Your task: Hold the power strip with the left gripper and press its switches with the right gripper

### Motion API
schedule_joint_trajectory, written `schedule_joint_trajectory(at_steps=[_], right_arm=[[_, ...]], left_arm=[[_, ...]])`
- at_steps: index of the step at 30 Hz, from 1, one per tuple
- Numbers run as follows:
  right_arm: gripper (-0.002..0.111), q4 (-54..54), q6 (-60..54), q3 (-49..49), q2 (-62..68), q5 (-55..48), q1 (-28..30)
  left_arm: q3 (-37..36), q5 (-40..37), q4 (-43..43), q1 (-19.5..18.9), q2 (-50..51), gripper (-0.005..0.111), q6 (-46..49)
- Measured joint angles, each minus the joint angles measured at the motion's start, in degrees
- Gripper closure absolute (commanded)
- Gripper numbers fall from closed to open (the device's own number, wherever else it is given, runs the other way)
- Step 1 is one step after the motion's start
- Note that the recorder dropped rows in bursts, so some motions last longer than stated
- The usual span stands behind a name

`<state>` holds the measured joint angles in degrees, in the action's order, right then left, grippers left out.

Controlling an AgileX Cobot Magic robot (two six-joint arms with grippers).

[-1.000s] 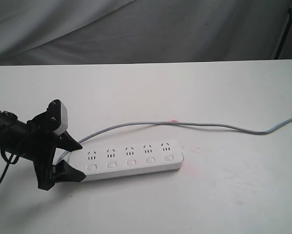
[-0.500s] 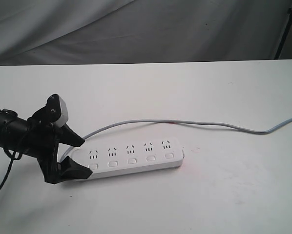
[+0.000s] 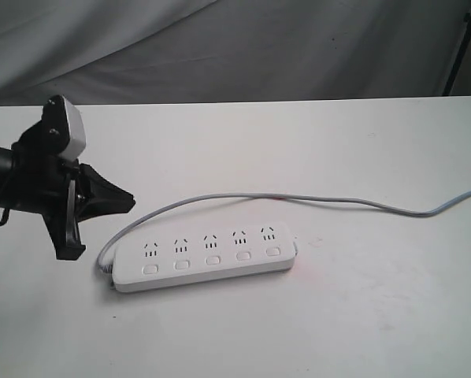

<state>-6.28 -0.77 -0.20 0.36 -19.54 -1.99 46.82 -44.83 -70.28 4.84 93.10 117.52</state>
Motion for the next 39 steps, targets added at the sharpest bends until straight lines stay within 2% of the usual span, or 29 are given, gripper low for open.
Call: schedule_joint_trajectory(at_steps=[6,16,20,27,32,39], right_arm=[[0.108,0.0,0.0,0.0,0.0,0.0,0.0],[0.108,0.0,0.0,0.0,0.0,0.0,0.0],[0.108,0.0,0.0,0.0,0.0,0.0,0.0],[0.108,0.0,0.0,0.0,0.0,0.0,0.0],[0.108,0.0,0.0,0.0,0.0,0.0,0.0],[0.108,0.0,0.0,0.0,0.0,0.0,0.0]], left_arm=[[0.0,0.4,0.0,0.0,-7.9,0.107,-4.4],[0.0,8.3,-4.2,0.0,-19.6,0.107,-23.6],[0.0,11.9,-4.7,0.0,-23.9,0.107,-27.0],[0.0,13.2,-8.0,0.0,-31.1,0.107,-36.2],[0.0,13.2,-13.8,0.0,-35.8,0.107,-39.4],[0.0,13.2,-14.4,0.0,-40.3,0.107,-40.0]])
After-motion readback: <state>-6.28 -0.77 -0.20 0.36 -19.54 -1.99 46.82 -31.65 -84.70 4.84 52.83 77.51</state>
